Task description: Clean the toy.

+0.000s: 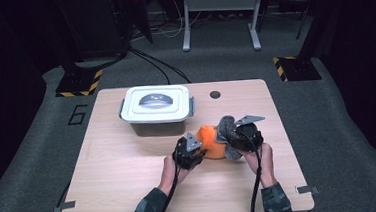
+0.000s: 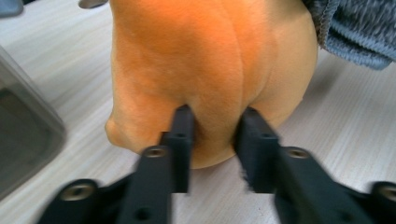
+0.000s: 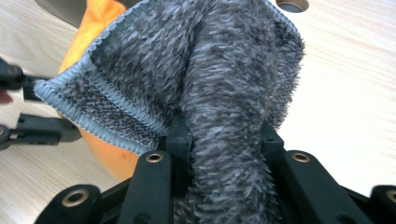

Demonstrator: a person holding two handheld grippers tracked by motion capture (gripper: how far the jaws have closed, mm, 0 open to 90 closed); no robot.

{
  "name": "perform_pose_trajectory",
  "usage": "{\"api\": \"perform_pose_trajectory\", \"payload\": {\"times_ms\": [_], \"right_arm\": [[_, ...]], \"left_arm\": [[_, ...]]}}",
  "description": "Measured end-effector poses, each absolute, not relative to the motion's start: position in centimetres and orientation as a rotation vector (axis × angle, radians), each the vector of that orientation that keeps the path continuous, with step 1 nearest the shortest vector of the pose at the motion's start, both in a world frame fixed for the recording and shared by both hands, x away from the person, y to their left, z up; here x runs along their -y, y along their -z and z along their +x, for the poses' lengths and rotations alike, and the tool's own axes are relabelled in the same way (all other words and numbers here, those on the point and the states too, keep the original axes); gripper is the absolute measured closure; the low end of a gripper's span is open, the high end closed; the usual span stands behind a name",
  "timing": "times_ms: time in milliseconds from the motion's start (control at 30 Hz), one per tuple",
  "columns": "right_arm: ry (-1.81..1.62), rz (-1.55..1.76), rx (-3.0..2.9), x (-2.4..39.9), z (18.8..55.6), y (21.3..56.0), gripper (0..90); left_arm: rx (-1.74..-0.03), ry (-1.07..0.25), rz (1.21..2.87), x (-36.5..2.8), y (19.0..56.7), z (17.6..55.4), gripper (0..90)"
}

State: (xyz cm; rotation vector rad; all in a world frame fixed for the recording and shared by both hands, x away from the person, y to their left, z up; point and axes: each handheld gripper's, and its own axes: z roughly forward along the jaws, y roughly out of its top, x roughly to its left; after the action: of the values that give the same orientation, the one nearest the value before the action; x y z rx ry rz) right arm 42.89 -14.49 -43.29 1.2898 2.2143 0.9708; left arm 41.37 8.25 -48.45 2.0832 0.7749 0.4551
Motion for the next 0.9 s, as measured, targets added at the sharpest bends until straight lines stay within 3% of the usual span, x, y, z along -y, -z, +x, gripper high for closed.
{"api": "perform_pose_trajectory", "payload": {"times_ms": [167,533,900], "right_arm": [[-0.989,1.295,-2.173,14.9,42.4,42.5,66.2],[-1.044,1.182,-2.198,13.2,41.1,40.1,66.0],[-1.007,1.152,-2.256,10.2,42.1,41.4,66.2]], "left_arm": [[-0.784,-0.399,2.011,-8.7,48.4,41.4,81.6],[-0.808,-0.308,1.912,-9.0,47.7,40.9,81.7],[-0.822,-0.344,1.999,-9.1,48.1,41.2,80.9]]}}
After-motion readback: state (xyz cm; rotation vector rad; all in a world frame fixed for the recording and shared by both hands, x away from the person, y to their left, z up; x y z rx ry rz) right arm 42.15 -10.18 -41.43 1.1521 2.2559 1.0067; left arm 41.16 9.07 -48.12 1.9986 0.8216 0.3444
